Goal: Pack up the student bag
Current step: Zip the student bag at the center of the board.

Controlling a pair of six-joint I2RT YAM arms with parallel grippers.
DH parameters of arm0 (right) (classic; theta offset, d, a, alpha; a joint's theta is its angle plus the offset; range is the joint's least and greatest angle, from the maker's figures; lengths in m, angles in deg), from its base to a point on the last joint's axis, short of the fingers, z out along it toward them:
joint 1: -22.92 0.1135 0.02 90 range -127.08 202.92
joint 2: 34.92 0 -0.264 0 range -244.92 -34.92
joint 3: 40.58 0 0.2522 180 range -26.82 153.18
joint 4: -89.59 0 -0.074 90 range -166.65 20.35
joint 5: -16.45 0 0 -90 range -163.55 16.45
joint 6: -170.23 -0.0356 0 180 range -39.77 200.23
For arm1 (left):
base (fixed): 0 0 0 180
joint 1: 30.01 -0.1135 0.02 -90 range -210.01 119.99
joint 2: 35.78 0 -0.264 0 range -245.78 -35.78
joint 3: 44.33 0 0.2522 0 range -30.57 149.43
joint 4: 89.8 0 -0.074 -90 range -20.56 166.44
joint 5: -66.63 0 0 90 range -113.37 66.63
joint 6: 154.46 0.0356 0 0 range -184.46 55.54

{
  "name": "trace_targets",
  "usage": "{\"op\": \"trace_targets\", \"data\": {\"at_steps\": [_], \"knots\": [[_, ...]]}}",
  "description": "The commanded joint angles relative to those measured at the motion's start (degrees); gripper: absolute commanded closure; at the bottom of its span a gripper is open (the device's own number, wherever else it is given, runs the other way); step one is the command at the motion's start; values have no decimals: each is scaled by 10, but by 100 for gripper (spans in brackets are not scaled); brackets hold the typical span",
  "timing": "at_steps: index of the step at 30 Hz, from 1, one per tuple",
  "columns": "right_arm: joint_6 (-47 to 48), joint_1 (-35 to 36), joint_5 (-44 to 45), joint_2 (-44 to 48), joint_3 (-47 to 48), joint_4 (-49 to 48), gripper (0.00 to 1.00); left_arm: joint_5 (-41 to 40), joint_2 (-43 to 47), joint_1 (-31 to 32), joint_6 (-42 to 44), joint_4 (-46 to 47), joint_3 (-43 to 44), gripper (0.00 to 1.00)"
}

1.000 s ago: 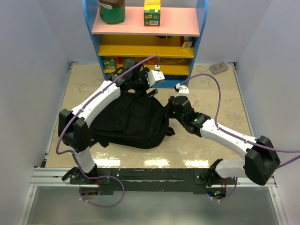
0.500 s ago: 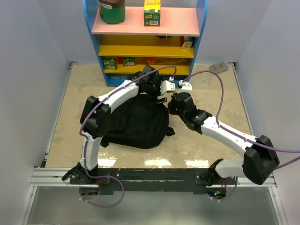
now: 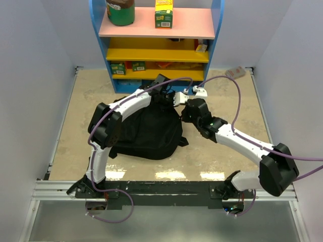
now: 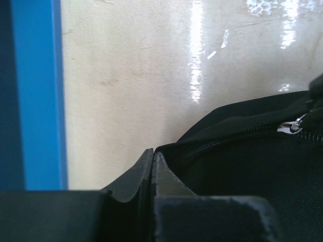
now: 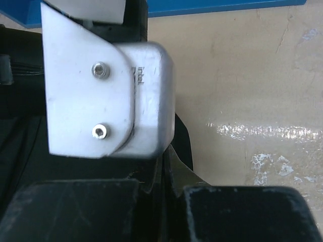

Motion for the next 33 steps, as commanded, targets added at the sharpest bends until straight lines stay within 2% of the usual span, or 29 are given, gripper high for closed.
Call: {"op": "trace_targets", "data": {"at_steps": [1, 6, 12, 15, 18, 25, 33], "knots": [[-8, -4, -2, 15, 3, -42, 100, -61, 22, -4, -17, 90, 7, 100], [-17, -3, -14, 49, -29, -37, 100, -162, 10, -9, -40, 138, 11, 100], [-40, 3, -27, 97, -64, -19, 100, -221, 14, -10, -76, 166, -1, 100], [-50, 10, -32, 104, -74, -17, 100, -224, 25, -10, -82, 171, -23, 100], [-59, 27, -32, 106, -79, -19, 100, -245, 35, -11, -92, 186, -34, 100], [-119, 135, 3, 89, -73, 0, 100, -294, 31, -20, -122, 197, -33, 100], [-156, 177, 15, 112, -73, 26, 100, -320, 33, -26, -133, 217, -40, 100]]}}
